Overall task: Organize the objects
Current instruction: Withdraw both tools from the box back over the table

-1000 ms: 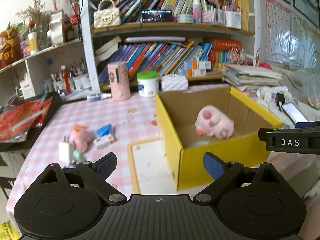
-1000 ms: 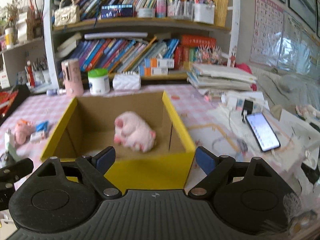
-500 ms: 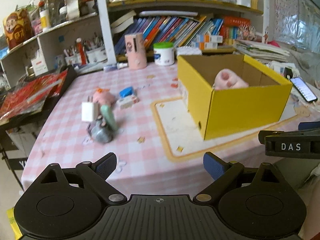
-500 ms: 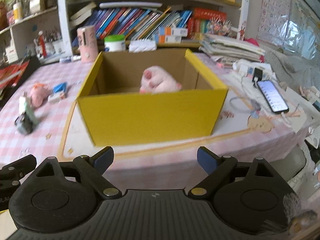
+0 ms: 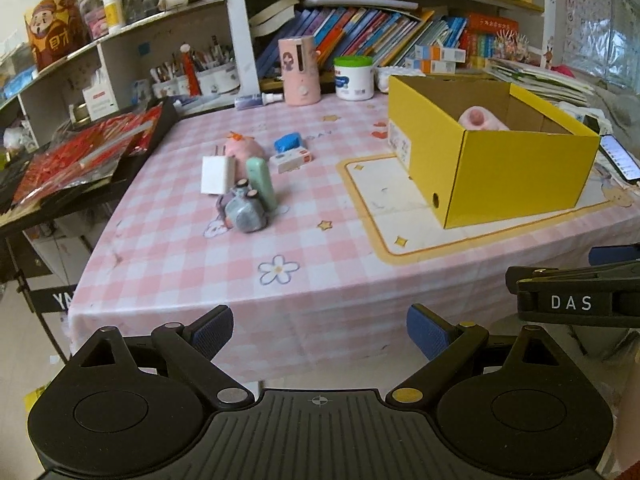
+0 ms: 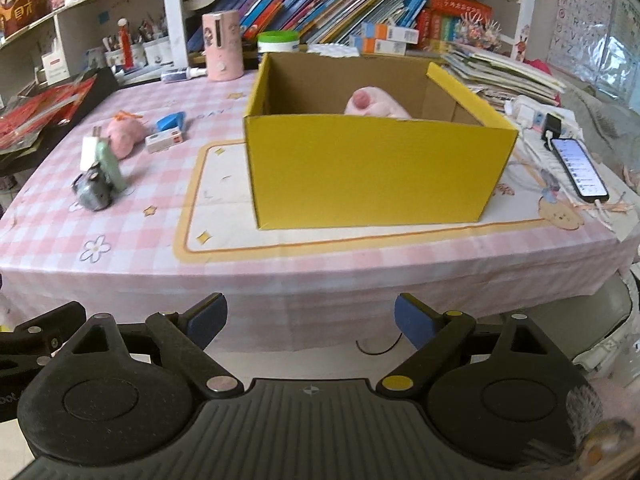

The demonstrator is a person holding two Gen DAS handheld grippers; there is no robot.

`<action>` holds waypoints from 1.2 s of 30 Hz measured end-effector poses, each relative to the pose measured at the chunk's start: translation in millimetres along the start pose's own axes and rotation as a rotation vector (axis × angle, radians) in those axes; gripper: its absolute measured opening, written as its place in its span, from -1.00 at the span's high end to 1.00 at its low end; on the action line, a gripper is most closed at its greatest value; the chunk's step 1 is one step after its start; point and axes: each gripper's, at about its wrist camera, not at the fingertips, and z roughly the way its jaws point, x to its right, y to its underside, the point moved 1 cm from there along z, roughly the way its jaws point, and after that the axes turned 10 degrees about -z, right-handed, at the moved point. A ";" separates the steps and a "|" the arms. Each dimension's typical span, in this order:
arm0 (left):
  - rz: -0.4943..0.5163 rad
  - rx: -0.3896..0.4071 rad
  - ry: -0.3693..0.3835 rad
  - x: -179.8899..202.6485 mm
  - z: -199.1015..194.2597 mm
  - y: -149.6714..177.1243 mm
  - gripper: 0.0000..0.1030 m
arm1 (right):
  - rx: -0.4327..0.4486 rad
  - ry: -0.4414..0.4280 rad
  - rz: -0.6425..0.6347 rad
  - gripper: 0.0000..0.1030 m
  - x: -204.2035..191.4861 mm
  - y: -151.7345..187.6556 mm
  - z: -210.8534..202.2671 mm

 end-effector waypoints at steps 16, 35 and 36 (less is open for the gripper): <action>-0.020 0.008 -0.019 -21.1 -5.1 1.5 -0.85 | -0.004 -0.045 -0.031 -0.77 -26.4 -2.3 -1.7; -0.048 0.032 -0.028 -47.1 -8.0 -2.2 -0.85 | 0.011 -0.072 -0.066 -0.77 -54.8 -14.0 -1.4; -0.049 0.031 -0.029 -48.3 -7.4 -2.7 -0.85 | 0.012 -0.074 -0.069 -0.77 -56.2 -15.0 -1.1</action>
